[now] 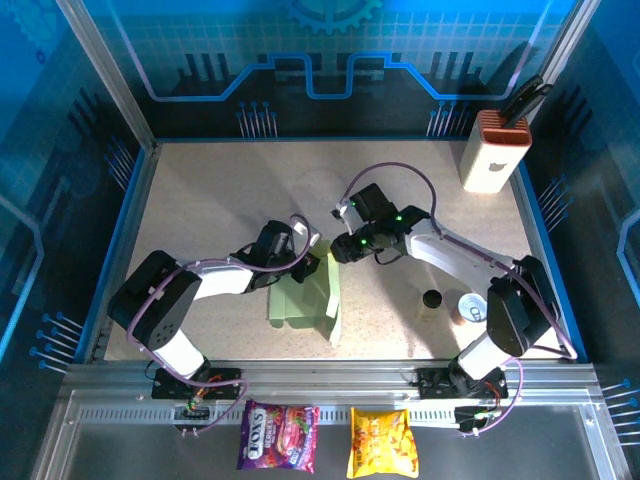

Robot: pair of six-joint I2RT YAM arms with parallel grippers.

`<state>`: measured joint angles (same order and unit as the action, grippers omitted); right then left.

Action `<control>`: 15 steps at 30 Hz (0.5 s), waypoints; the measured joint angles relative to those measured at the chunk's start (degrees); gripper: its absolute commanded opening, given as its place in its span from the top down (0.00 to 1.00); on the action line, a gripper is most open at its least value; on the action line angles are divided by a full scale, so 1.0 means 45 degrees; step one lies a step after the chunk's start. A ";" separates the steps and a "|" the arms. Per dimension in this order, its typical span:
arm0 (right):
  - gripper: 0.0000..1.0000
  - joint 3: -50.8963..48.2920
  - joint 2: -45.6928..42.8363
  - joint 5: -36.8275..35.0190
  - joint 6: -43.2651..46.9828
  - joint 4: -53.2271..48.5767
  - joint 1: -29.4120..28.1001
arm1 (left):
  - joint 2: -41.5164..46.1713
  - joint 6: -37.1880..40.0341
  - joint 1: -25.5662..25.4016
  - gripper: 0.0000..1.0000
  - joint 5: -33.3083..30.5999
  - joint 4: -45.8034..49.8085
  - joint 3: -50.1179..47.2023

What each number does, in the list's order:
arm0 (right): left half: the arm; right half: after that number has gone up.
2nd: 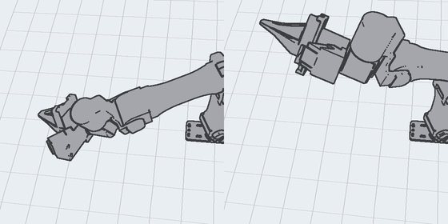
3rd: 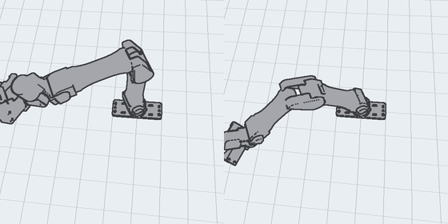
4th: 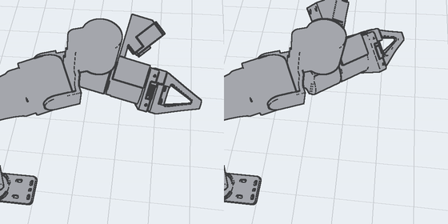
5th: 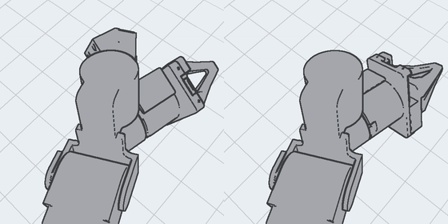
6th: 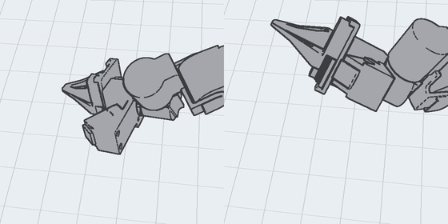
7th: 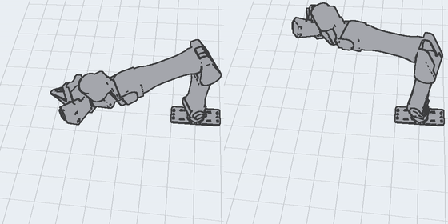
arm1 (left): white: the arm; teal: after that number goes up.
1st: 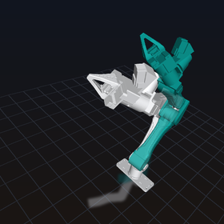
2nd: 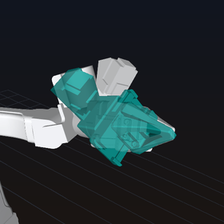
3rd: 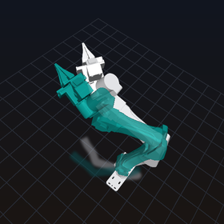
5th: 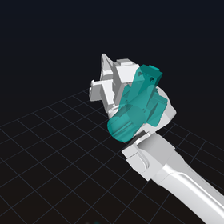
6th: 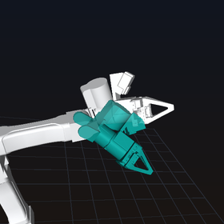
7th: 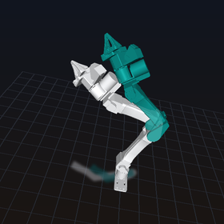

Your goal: Fold the paper box

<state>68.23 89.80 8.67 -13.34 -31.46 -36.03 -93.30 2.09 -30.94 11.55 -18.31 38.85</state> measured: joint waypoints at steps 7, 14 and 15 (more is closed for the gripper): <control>0.58 0.0000 -0.0112 0.0520 -0.0189 0.0209 0.0049 | 0.0005 0.0000 -0.0010 0.84 0.0000 0.0000 0.0000; 0.58 0.0000 0.0486 0.0714 -0.0282 0.0481 0.0049 | 0.0015 0.0010 -0.0024 0.80 -0.0005 0.0000 0.0000; 0.59 0.0000 0.0593 0.0709 -0.0282 0.0486 0.0049 | 0.0029 0.0015 -0.0024 0.79 -0.0005 0.0000 0.0000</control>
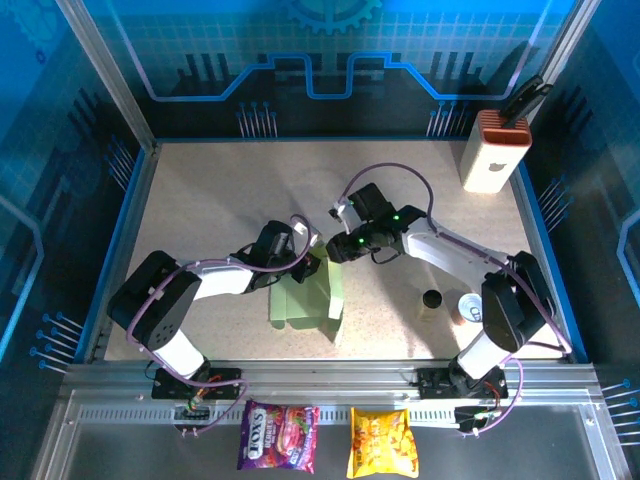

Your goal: Fold the paper box

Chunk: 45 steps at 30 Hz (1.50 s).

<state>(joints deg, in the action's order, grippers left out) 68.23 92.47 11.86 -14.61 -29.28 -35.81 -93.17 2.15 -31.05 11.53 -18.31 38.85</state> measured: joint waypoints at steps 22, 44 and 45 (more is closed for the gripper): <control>0.66 0.0000 0.0437 -0.0102 0.0151 0.0330 0.0000 | 0.0209 0.0389 0.0000 0.71 0.0364 -0.2691 -0.0967; 0.55 0.0010 0.0146 -0.0102 -0.0126 0.0097 0.0476 | -0.0384 0.1724 -0.0068 0.88 0.0962 -0.4964 -0.1365; 0.53 -0.0073 0.0053 0.0185 -0.0311 0.0146 0.0641 | -0.0384 0.1768 -0.0092 0.88 0.0957 -0.4964 -0.1365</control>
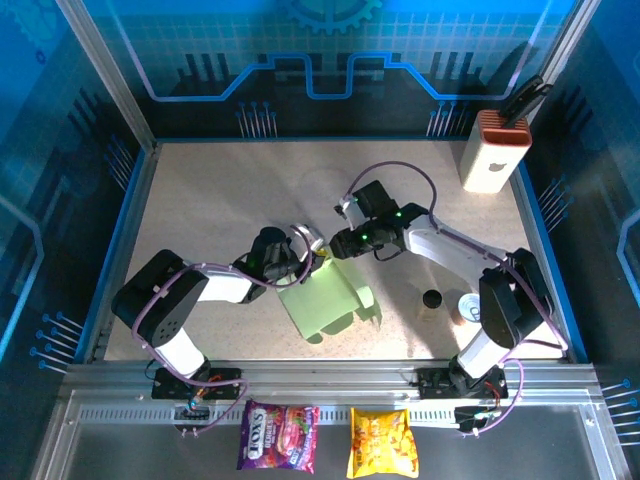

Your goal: Fold the paper box

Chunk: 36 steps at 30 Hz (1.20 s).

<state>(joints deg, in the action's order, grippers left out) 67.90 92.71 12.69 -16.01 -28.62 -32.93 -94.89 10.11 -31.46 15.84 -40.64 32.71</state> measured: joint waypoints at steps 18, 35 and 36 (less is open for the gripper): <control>0.57 -0.1685 0.0525 0.4677 -0.0680 0.1054 0.1681 | 0.0000 0.0427 -0.0427 0.80 -0.0238 0.0306 0.0005; 0.59 -0.2254 0.0369 0.4716 -0.2021 0.2118 0.1569 | -0.0228 0.0418 -0.0665 0.87 -0.1035 0.0296 0.0019; 0.59 -0.2361 0.0291 0.4673 -0.2210 0.2278 0.1540 | -0.0262 0.0418 -0.0665 0.87 -0.1098 0.0291 0.0019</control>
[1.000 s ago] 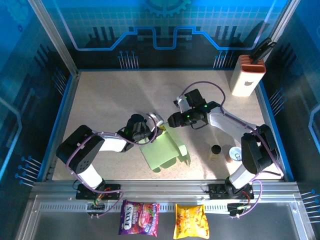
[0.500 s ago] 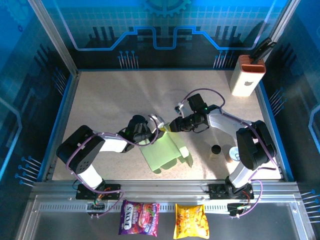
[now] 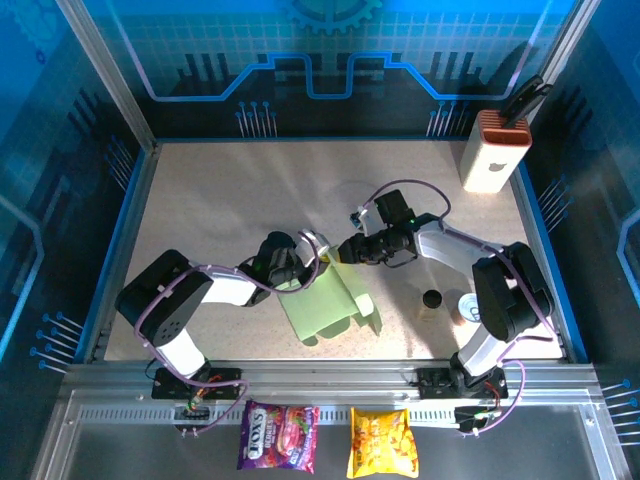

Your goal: Fold the paper box

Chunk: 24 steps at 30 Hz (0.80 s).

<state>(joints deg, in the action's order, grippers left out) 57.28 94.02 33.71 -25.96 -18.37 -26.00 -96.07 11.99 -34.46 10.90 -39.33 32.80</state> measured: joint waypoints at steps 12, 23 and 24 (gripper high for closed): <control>0.56 -0.0695 -0.0908 -0.1268 -0.1724 0.0879 -0.0525 | -0.0165 0.0714 -0.0073 0.90 -0.0131 -0.0447 -0.0005; 0.51 -0.0646 -0.1491 -0.0937 -0.0729 0.0112 -0.0024 | -0.0228 0.1141 -0.0073 0.91 -0.0083 -0.0583 -0.0005; 0.52 -0.0646 -0.1564 -0.0845 -0.0593 0.0039 0.0078 | -0.0228 0.1141 -0.0073 0.90 -0.0083 -0.0583 -0.0005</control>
<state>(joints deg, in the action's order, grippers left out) 54.37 86.98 29.91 -28.62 -18.20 -25.65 -97.10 17.12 -34.79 10.52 -41.95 32.77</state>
